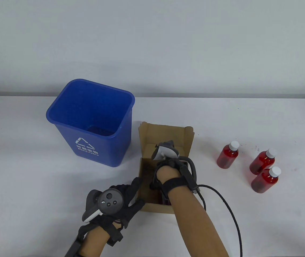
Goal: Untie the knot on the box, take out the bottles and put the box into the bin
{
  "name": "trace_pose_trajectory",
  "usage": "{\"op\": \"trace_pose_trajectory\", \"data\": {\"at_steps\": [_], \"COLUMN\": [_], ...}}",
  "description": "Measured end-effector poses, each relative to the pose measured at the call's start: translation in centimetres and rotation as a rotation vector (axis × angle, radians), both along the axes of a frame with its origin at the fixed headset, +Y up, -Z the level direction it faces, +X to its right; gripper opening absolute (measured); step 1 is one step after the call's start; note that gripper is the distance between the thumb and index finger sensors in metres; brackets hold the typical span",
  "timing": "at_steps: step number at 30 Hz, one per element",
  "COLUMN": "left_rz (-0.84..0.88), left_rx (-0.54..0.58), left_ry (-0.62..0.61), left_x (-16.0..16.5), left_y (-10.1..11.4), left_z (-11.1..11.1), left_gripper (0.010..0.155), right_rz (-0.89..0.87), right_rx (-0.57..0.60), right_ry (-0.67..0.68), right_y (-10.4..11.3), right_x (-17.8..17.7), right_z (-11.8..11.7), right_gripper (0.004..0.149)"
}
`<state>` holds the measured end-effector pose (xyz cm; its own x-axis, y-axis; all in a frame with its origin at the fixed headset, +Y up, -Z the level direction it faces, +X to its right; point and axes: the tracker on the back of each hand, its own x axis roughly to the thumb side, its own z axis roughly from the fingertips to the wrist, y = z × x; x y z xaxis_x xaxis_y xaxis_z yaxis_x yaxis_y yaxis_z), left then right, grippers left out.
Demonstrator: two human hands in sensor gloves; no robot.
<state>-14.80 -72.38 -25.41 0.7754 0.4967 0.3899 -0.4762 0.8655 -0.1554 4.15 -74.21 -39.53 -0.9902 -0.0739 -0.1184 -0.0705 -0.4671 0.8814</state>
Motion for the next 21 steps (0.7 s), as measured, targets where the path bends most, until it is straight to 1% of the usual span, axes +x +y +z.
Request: {"op": "trace_pose_trajectory", "data": {"at_steps": [4,6,8,12,15,16,17,21], "left_rz": [0.005,0.005,0.006,0.009,0.010,0.010,0.010,0.018], "left_rx": [-0.006,-0.009,-0.011,-0.016,-0.017,-0.018,-0.018,-0.022], "left_ry": [0.002,0.004,0.004,0.003,0.002,0.002,0.002,0.004], "left_x": [0.0,0.0,0.0,0.1,0.1,0.1,0.1,0.1], "left_y": [0.0,-0.1,-0.1,-0.1,-0.1,-0.1,-0.1,-0.1], "left_z": [0.0,0.0,0.0,0.1,0.1,0.1,0.1,0.1], "left_gripper": [0.080,0.080,0.080,0.080,0.081,0.081,0.081,0.081], "right_rz": [-0.089,-0.195,-0.250,-0.288,-0.329,-0.348,-0.351,-0.442], "right_rx": [0.024,0.027,0.051,0.174,0.324,0.381,0.402,0.593], "right_ry": [-0.019,-0.027,-0.044,0.012,0.056,0.063,0.066,0.074], "right_y": [-0.1,0.1,0.6,2.5,4.4,5.0,5.3,8.0], "right_x": [-0.1,-0.4,-0.5,-1.0,-1.0,-0.8,-0.7,1.2], "right_z": [0.1,0.3,0.5,1.1,1.8,2.1,2.2,3.1], "right_gripper": [0.090,0.089,0.088,0.087,0.087,0.086,0.087,0.086]}}
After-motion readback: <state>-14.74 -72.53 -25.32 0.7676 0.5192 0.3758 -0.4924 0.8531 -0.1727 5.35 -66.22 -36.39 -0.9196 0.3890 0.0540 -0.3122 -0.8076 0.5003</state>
